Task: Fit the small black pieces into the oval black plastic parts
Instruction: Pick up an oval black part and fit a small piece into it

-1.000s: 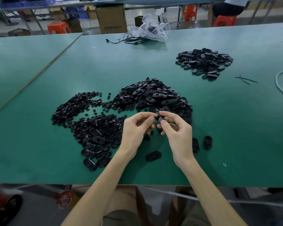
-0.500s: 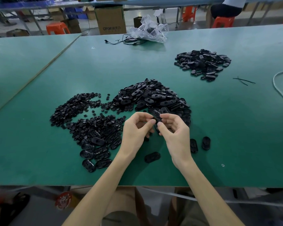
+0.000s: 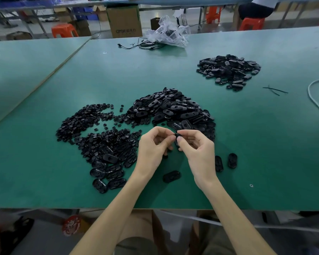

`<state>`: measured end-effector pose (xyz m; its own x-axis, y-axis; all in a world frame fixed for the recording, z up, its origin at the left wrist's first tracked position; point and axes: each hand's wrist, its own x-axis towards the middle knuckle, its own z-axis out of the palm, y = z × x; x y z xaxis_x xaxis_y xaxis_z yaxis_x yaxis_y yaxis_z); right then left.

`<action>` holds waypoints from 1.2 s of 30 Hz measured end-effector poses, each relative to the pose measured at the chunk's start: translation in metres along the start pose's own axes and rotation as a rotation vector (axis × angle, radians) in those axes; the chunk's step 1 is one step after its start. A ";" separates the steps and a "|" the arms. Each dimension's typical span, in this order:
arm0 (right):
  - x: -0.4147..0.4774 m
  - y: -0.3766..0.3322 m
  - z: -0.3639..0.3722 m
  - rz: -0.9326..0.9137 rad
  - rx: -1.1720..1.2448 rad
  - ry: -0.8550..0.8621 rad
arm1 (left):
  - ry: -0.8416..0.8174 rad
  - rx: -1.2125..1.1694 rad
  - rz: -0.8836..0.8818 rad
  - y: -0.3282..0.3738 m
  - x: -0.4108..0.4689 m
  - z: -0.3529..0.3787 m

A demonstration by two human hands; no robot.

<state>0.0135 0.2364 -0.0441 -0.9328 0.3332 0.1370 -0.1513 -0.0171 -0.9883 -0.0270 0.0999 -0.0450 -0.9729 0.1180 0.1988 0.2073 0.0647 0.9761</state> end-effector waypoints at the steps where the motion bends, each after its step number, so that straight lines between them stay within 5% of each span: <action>1: 0.000 0.000 0.000 -0.001 0.005 -0.002 | 0.010 0.002 0.001 0.000 0.000 0.000; 8: -0.001 -0.004 0.000 -0.002 0.098 -0.017 | 0.087 -0.010 -0.045 0.001 0.001 -0.002; 19: -0.002 -0.005 0.001 0.012 0.203 -0.121 | -0.028 -0.268 -0.047 0.012 -0.001 -0.005; 29: -0.002 -0.005 0.001 -0.024 0.139 -0.042 | -0.087 -0.245 -0.105 0.011 0.001 -0.005; 36: -0.002 -0.009 0.000 -0.077 0.182 -0.027 | -0.158 -0.452 -0.243 0.010 0.004 -0.011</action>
<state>0.0170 0.2355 -0.0358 -0.9244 0.3147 0.2155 -0.2766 -0.1641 -0.9469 -0.0297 0.0900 -0.0337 -0.9530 0.3023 -0.0189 -0.1202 -0.3203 0.9397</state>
